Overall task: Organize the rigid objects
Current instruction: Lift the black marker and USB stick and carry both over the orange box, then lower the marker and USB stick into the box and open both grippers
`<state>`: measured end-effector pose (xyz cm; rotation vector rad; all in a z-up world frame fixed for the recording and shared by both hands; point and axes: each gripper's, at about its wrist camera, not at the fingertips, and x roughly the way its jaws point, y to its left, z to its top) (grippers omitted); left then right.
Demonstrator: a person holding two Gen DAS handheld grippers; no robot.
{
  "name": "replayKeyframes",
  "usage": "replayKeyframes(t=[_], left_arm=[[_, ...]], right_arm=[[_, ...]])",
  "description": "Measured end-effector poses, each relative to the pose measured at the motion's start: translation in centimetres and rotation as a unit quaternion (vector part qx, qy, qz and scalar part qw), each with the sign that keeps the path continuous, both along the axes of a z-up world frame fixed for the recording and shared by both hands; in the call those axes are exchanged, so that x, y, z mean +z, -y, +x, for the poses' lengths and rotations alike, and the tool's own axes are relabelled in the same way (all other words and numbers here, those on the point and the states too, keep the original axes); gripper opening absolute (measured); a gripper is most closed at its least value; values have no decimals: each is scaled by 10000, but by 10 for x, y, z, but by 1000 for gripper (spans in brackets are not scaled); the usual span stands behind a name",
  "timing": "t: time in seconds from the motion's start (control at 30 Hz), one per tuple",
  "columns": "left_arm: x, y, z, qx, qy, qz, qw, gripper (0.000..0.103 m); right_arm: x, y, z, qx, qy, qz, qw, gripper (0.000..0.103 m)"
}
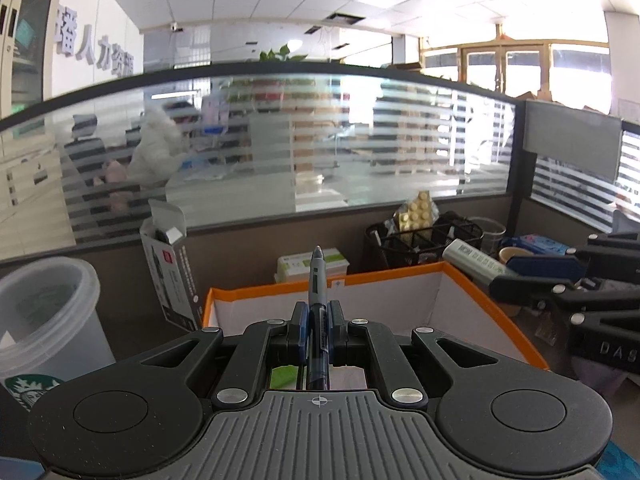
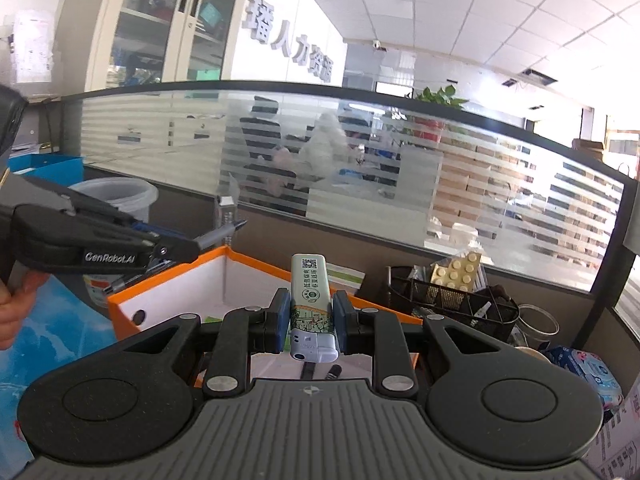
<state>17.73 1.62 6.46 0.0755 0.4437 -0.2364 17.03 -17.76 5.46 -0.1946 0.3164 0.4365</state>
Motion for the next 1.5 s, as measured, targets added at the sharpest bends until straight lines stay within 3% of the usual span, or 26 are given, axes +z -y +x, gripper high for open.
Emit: replayKeyframes(t=[0.6,1.07,1.5], left_arm=[[-52,14,55,35,-760,160,9970,7],[-79,19,64,4,-1126,180,9935,7],[-91,18,74,45,-1393,131,9901,8]], right_arm=[[-47,-9,48,59,-745,-232,9969,21],[-77,-20,69,-58,-1160,-356,9926,21],[-86,-25,89,-283,-1497,-421,9874,21]])
